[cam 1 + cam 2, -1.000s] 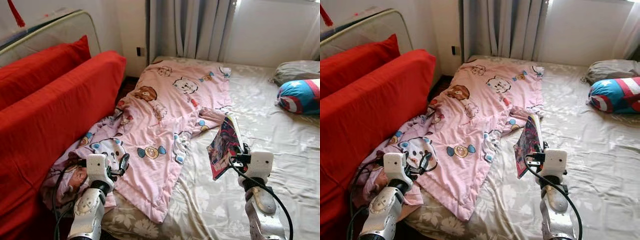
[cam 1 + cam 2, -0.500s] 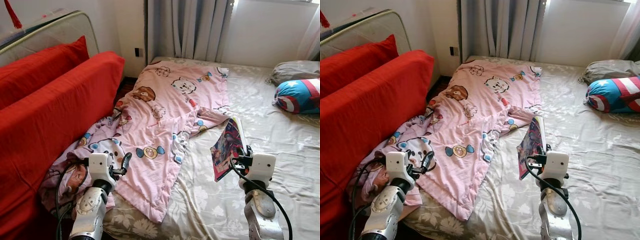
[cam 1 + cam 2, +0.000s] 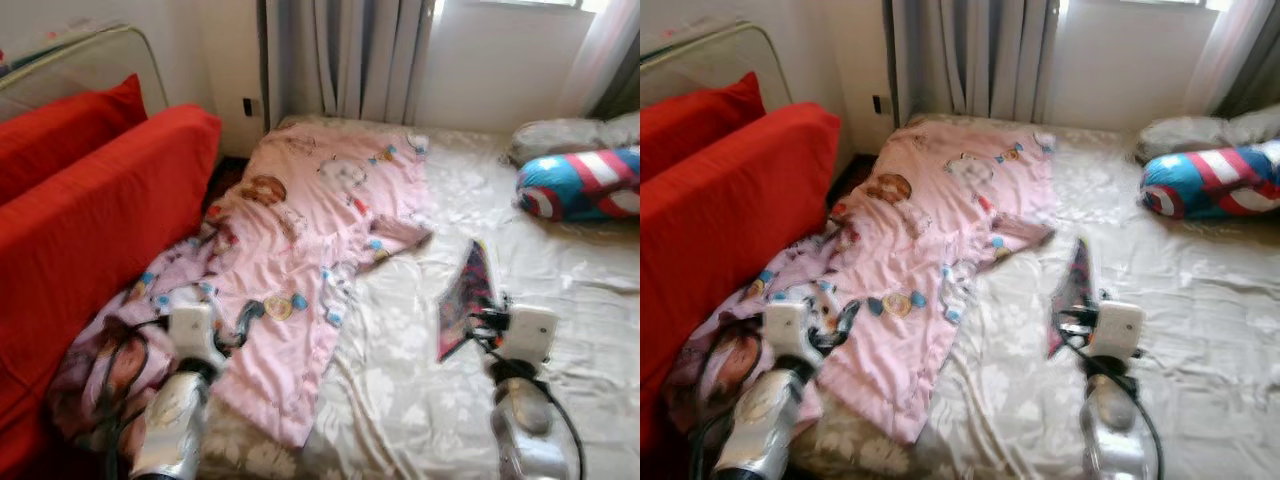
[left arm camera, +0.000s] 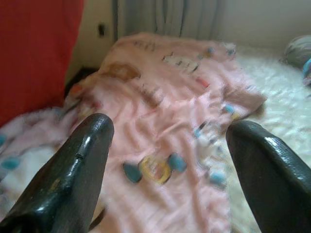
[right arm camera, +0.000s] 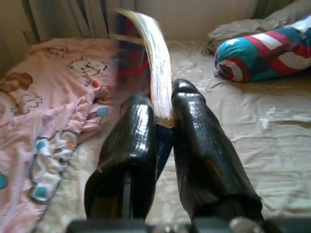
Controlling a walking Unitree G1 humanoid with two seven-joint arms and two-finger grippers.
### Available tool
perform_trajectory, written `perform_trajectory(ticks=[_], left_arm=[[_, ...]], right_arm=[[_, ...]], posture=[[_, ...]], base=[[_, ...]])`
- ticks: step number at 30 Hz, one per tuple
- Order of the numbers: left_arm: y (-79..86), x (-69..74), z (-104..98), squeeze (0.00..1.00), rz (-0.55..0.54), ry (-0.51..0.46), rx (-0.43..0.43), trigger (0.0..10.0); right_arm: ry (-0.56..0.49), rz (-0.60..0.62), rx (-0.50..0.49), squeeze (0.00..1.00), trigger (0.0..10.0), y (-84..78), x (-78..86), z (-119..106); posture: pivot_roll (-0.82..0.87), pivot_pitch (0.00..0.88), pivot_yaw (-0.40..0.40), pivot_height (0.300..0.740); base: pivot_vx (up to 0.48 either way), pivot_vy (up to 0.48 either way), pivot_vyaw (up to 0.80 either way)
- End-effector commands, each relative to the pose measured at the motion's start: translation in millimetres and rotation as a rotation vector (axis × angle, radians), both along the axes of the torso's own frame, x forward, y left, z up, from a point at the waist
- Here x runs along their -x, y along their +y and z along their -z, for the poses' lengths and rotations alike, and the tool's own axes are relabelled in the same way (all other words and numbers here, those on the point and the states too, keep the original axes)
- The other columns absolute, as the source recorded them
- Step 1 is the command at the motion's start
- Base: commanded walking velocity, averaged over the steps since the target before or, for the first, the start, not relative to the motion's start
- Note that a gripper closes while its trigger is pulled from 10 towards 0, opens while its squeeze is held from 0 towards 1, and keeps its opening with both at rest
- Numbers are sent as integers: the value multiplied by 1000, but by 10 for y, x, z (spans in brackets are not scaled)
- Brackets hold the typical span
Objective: Clean up the room
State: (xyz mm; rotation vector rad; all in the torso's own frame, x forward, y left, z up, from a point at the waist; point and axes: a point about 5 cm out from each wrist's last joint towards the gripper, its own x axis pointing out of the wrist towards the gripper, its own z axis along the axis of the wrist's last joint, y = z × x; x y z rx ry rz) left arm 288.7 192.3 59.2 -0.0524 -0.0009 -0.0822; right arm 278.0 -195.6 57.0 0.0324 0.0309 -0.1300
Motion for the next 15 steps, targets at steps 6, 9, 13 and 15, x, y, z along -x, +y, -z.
perform_trajectory(ticks=[6, 9, 13, 15], left_arm=[[-97, 22, 34, 0, 27, 6, 11, 10000], [-95, 27, 37, 0, 26, 7, 11, 10000], [-85, 33, 41, 0, 19, 8, 12, 10000], [-83, 34, 40, 0, 19, 8, 11, 10000]], right_arm=[[-48, 38, 20, 0, 10000, -116, -8, -105], [-48, 40, 21, 0, 10000, -121, -9, -108], [-44, 45, 17, 0, 10000, -123, -5, -102], [-42, 44, 15, 0, 10000, -115, -3, -98]], posture=[[-60, 0, -25, 740], [-60, 0, -26, 740], [-58, 0, -26, 740], [-56, 0, -27, 740]], base=[[0, -342, 0], [0, -342, 0], [0, -341, 0], [0, -345, 0]])
